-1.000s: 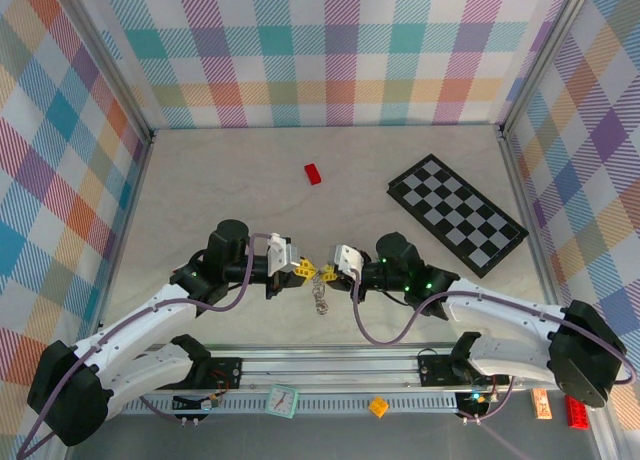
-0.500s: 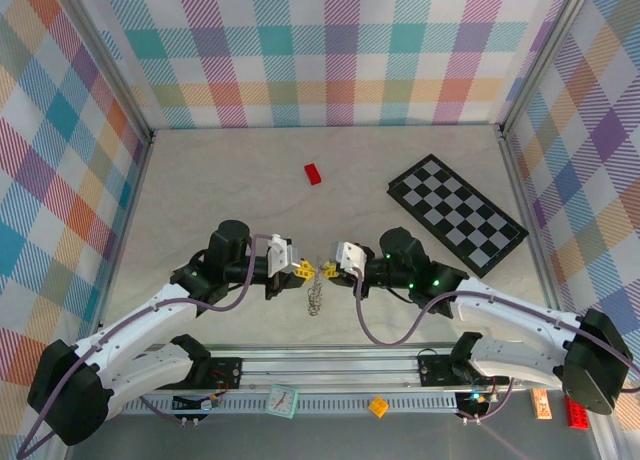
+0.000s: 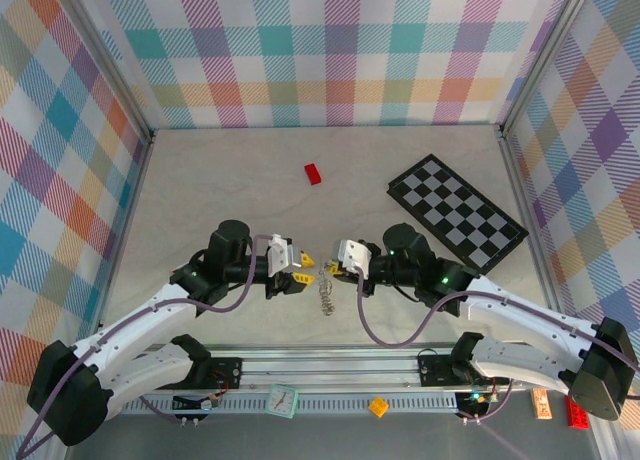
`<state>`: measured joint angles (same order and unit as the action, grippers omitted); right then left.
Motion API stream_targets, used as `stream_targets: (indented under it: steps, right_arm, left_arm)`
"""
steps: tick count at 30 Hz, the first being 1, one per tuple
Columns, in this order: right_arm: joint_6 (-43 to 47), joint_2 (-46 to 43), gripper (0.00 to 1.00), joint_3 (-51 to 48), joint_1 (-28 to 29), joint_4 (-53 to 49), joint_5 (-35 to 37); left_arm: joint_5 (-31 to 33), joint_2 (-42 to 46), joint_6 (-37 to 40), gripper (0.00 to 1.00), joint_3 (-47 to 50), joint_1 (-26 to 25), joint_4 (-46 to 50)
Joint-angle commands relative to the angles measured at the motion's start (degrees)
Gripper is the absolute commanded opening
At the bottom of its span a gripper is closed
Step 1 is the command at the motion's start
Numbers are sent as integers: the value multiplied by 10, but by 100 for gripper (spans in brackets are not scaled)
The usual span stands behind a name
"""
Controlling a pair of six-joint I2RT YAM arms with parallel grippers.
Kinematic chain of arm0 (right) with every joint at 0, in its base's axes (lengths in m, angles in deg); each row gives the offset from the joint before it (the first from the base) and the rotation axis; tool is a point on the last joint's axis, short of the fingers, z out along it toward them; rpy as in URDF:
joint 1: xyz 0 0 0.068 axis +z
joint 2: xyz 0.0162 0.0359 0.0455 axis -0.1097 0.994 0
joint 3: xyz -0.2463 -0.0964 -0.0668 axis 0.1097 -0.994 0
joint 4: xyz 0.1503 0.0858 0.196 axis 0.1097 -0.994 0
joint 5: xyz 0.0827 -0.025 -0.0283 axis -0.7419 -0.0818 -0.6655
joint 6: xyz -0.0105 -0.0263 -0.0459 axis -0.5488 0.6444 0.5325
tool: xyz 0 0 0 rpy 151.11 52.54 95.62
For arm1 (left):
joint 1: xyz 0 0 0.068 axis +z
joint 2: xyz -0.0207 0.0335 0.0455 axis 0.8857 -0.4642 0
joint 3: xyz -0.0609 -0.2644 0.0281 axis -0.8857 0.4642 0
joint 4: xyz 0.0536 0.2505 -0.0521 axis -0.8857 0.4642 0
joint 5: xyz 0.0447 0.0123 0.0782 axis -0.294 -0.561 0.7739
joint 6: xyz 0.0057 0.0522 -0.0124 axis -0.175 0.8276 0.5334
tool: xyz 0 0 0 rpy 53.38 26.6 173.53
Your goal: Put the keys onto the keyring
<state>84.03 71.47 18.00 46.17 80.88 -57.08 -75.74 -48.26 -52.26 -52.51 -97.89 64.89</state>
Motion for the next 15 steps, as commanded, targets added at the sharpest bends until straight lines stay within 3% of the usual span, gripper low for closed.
stream_targets:
  steps: [1,5,9,12,15]
  right_arm:
    - [14,-3,0,30,-1,-10,3]
    - [14,9,0,47,-1,-18,-2]
    - [8,35,0,64,-1,-1,-19]
    - [-10,66,0,84,0,22,-43]
    - [-34,105,0,103,10,63,-67]
  left_arm:
    - [14,30,-6,36,-18,-1,-4]
    - [52,59,-25,37,-32,-1,11]
    - [141,93,-67,37,-46,-1,23]
    - [284,124,-117,37,-45,-1,1]
    - [447,156,-157,48,-36,0,-24]
